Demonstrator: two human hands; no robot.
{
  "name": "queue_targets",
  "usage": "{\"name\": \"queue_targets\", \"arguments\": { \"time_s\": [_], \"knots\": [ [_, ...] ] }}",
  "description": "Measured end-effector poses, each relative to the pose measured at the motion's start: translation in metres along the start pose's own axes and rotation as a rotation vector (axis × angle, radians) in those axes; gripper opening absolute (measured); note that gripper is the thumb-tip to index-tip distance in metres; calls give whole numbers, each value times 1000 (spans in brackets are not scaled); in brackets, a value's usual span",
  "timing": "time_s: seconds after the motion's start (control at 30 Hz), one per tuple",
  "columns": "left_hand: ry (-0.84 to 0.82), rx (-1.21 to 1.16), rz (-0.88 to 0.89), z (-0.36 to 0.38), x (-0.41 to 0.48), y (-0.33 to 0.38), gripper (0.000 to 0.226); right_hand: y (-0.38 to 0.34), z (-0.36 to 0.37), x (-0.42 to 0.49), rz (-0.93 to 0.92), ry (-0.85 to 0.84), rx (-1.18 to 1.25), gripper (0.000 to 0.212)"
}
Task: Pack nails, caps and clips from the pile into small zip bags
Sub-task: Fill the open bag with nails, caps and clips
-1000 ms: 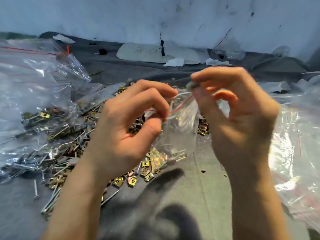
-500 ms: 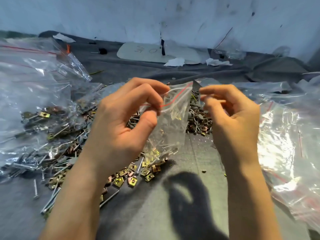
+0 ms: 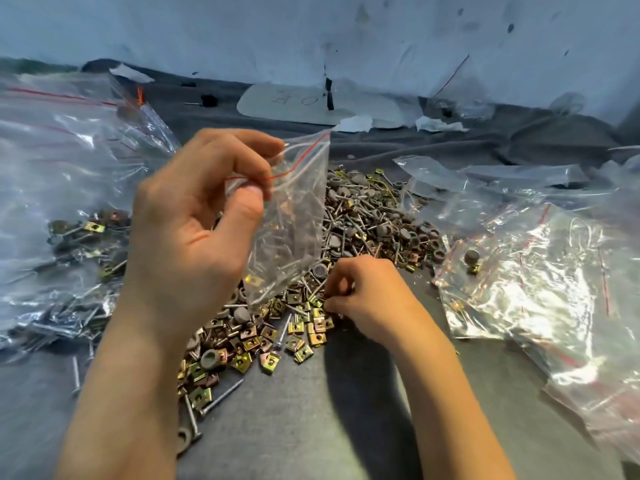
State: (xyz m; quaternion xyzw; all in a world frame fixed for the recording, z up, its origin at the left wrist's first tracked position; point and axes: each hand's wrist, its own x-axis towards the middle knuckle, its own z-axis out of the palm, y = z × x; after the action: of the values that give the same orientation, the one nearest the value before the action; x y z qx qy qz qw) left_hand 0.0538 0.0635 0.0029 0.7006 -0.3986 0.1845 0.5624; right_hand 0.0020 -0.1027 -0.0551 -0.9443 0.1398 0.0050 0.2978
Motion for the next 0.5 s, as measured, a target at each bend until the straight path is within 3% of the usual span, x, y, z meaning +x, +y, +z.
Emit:
{"name": "queue_targets", "arguments": {
  "time_s": [0.23, 0.33, 0.43, 0.5],
  "knots": [
    [-27, -25, 5, 0, 0, 2, 13, 9, -7, 0, -28, 87, 17, 19],
    [-57, -57, 7, 1, 0, 4, 12, 8, -22, -6, -66, 275, 288, 17],
    [-136, -93, 16, 1, -1, 6, 11, -4, -44, -23, -337, 583, 623, 19],
    [-195, -114, 19, 3, -1, 7, 12, -16, -54, -39, -525, 676, 740, 19]
  ]
}}
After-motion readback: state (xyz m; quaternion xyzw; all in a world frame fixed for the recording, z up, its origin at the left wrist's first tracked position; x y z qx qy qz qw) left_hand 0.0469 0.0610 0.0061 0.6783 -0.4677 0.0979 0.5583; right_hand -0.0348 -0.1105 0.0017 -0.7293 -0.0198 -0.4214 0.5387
